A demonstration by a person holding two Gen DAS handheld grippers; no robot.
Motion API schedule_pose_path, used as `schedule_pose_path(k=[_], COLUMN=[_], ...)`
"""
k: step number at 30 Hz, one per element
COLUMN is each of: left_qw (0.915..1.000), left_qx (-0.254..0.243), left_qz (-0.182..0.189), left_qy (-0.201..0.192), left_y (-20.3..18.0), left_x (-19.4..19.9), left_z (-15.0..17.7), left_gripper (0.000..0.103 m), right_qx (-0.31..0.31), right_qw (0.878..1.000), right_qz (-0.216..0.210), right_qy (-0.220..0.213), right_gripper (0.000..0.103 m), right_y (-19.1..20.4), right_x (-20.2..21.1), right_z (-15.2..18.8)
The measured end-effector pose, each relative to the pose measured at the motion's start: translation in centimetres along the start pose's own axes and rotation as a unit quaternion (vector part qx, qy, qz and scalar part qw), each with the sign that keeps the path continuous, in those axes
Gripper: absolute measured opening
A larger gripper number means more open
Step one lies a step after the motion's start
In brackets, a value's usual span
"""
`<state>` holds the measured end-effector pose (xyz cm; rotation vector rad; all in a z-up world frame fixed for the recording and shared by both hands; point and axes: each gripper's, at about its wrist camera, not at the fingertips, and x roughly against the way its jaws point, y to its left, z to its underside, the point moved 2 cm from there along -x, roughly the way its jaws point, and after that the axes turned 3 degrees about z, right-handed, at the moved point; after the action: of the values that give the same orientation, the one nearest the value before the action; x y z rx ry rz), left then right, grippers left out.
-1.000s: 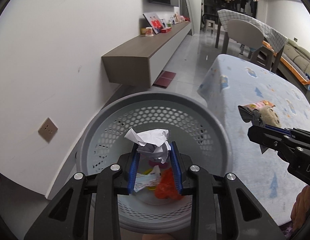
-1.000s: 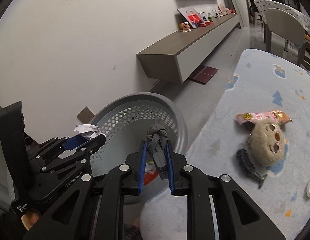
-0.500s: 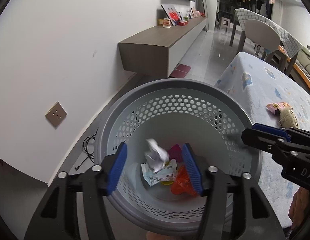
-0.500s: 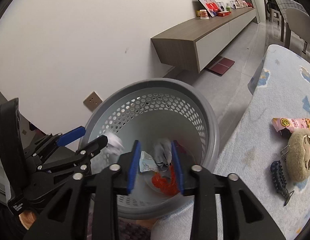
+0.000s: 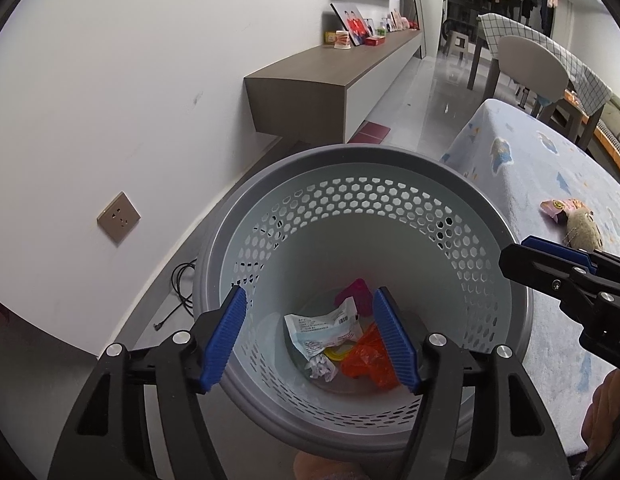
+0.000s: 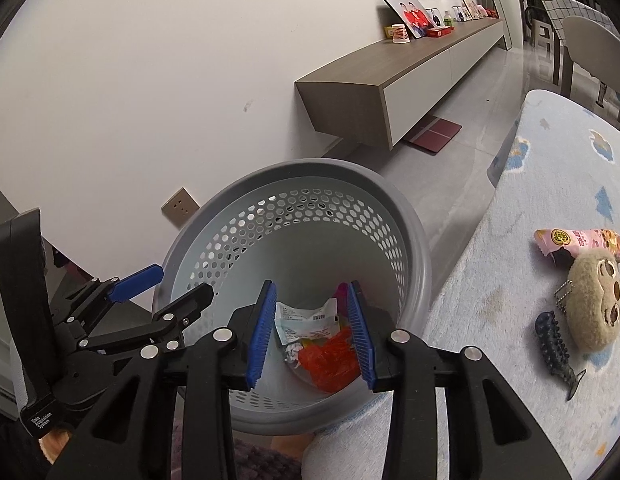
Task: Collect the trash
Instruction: 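Carry paper and cloth over the wastebasket and open both grippers to drop them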
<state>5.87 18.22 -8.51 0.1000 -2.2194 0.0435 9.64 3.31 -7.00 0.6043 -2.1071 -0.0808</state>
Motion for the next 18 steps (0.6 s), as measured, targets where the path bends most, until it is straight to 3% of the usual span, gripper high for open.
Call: schedule_pose_path(k=[18], left_qw=[0.9999], left_qx=[-0.006], left_qz=[0.008], left_qy=[-0.007], left_y=[-1.8], left_x=[2.0], left_z=[0.4], left_gripper=[0.07], right_qx=[-0.013], right_qw=[0.999], right_qz=[0.023], right_qy=[-0.039], right_gripper=[0.037], right_y=[-1.3], right_x=[3.8], right_z=[0.6])
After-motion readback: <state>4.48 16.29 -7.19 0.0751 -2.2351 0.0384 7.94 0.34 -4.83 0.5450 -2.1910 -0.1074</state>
